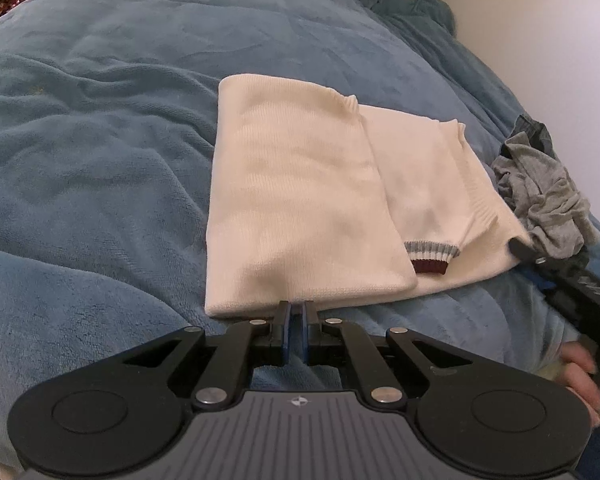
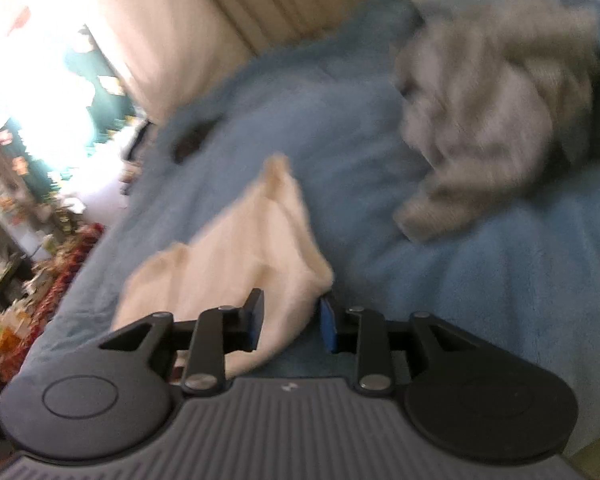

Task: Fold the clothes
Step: 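Pinch the cream vest's side edge with the right gripper and lift it, then fold the lifted edge over onto the vest and open the right gripper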

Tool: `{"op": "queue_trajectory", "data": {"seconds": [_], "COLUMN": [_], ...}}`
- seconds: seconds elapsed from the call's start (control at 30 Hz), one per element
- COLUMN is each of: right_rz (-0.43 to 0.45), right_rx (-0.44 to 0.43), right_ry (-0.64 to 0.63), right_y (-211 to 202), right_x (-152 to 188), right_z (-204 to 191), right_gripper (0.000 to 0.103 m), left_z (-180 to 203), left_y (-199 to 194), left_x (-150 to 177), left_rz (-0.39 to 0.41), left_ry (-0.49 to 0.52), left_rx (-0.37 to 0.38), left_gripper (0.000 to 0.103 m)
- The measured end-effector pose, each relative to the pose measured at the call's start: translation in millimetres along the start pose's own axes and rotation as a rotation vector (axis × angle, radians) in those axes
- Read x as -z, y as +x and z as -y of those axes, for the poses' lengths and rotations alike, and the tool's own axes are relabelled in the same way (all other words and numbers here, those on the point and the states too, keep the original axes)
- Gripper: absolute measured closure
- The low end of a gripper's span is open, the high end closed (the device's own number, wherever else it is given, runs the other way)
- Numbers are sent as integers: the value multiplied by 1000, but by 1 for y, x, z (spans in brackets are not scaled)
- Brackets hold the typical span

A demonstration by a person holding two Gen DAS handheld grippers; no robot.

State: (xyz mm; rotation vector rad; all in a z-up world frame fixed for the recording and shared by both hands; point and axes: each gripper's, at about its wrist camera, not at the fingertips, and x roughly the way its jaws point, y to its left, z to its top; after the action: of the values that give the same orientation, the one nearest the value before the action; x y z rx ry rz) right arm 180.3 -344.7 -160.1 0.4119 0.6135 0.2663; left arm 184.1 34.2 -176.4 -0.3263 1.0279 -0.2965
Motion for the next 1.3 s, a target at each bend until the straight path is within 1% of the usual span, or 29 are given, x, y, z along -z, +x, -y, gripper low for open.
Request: {"op": "queue_trajectory", "data": {"seconds": [0.1, 0.23, 0.3, 0.33, 0.4, 0.5, 0.63, 0.7, 0.83, 0.93, 1.0, 1.07, 1.1, 1.2, 1.23, 1.3], "right_rz": [25, -28, -39, -41, -53, -49, 6, 28, 53, 35, -7, -74, -107, -196, -205, -190], "right_rx": [23, 43, 49, 57, 75, 85, 83, 53, -48, -125, -151, -156, -141, -62, -41, -23], "right_ry": [-80, -48, -31, -28, -35, -66, -181, -241, -359, -466, -531, -585, -616, -716, -744, -780], "right_y": [3, 27, 37, 41, 47, 39, 17, 12, 8, 15, 29, 51, 63, 95, 101, 101], "right_x": [-4, -8, -10, -10, -9, -12, -19, -23, -21, -7, 11, 33, 46, 85, 94, 102], "right_z": [-15, -8, -5, -3, -3, -9, -46, -71, -129, -176, -205, -225, -232, -244, -245, -251], "right_gripper": [70, 70, 71, 73, 87, 93, 95, 95, 95, 95, 95, 95, 95, 94, 94, 93], "left_z": [1, 0, 0, -1, -2, -3, -11, -16, -29, -39, -48, -60, -65, -83, -87, -93], "left_y": [0, -1, -3, -4, -3, -2, -8, -12, -22, -30, -38, -45, -49, -59, -61, -63], "left_x": [1, 1, 1, 1, 1, 1, 1, 1, 2, 2, 3, 4, 4, 7, 8, 10], "left_rz": [0, 0, 3, 5, 6, 5, 21, 32, 57, 75, 94, 114, 124, 143, 148, 151], "left_ry": [6, 0, 0, -1, -7, -7, -25, -36, -64, -89, -110, -138, -152, -192, -199, -212], "left_rx": [-3, 0, 0, -1, 0, -1, 20, 31, 50, 61, 66, 68, 69, 66, 65, 65], "left_gripper": [100, 100, 100, 100, 100, 100, 100, 100, 100, 100, 99, 100, 99, 100, 100, 100]}}
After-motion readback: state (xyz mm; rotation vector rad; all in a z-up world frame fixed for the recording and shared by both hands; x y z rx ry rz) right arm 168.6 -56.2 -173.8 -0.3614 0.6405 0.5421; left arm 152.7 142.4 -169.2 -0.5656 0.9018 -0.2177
